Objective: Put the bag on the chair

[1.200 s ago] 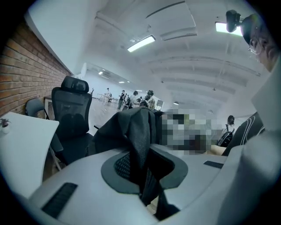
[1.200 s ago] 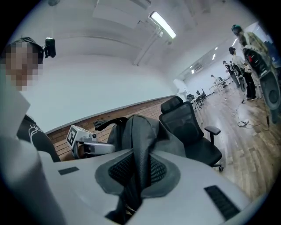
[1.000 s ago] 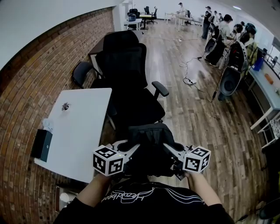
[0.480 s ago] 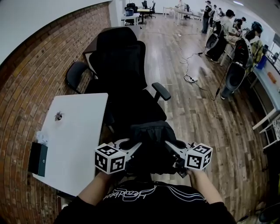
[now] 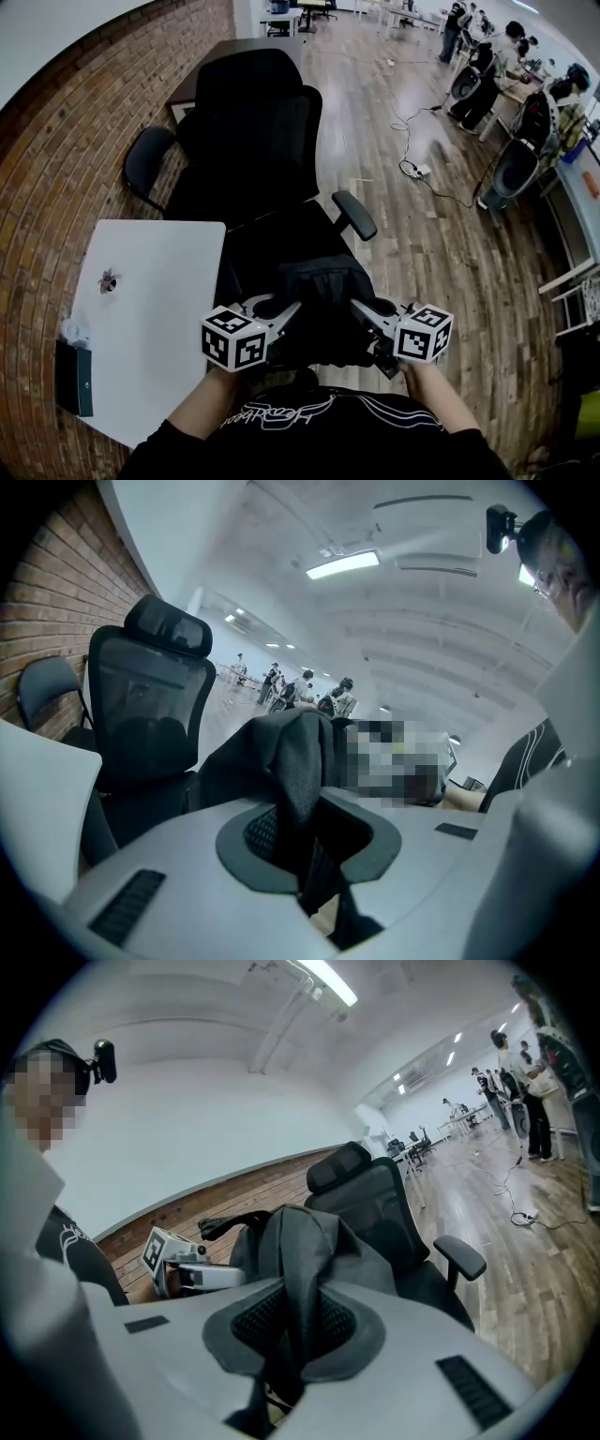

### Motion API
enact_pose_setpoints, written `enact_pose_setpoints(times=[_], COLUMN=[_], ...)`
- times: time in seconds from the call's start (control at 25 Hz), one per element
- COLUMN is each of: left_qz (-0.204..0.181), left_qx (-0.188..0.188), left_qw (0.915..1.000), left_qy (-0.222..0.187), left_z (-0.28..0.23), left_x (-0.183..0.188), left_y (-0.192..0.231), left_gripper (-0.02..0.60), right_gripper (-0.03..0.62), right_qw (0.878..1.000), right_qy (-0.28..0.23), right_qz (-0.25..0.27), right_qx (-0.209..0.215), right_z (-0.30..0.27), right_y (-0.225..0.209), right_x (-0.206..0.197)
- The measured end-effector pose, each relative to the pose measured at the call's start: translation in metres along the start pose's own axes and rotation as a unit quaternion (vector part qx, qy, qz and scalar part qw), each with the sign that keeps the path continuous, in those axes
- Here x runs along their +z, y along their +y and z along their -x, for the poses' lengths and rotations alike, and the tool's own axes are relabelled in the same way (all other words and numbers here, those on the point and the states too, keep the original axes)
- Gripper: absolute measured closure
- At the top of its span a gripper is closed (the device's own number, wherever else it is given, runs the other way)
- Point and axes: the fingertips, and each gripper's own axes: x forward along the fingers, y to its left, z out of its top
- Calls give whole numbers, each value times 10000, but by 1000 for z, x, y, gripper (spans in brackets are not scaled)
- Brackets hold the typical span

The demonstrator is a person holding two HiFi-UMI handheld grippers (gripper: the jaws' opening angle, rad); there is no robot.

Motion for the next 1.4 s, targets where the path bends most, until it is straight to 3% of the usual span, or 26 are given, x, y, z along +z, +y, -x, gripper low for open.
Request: enact_pose_setpoints(times=[0.52, 0.96, 1.4], left_qz=[310, 477, 745], left_qx=[240, 858, 1612], left_qw=[9989, 9944, 9827], left_qy=[-240, -394, -519], left_z=[-42, -59, -95], left_x=[54, 85, 123], left_y=[111, 175, 252], left_gripper=[511, 511, 511], right_gripper=[563, 562, 562], right_qw=[9988, 9958, 9866], right_qy=[419, 689, 1187], right_qz=[203, 294, 357], right_qx=[130, 530, 1062], right_z=[-105, -173, -253], right_y=[-66, -102, -160], right_x=[56, 87, 128])
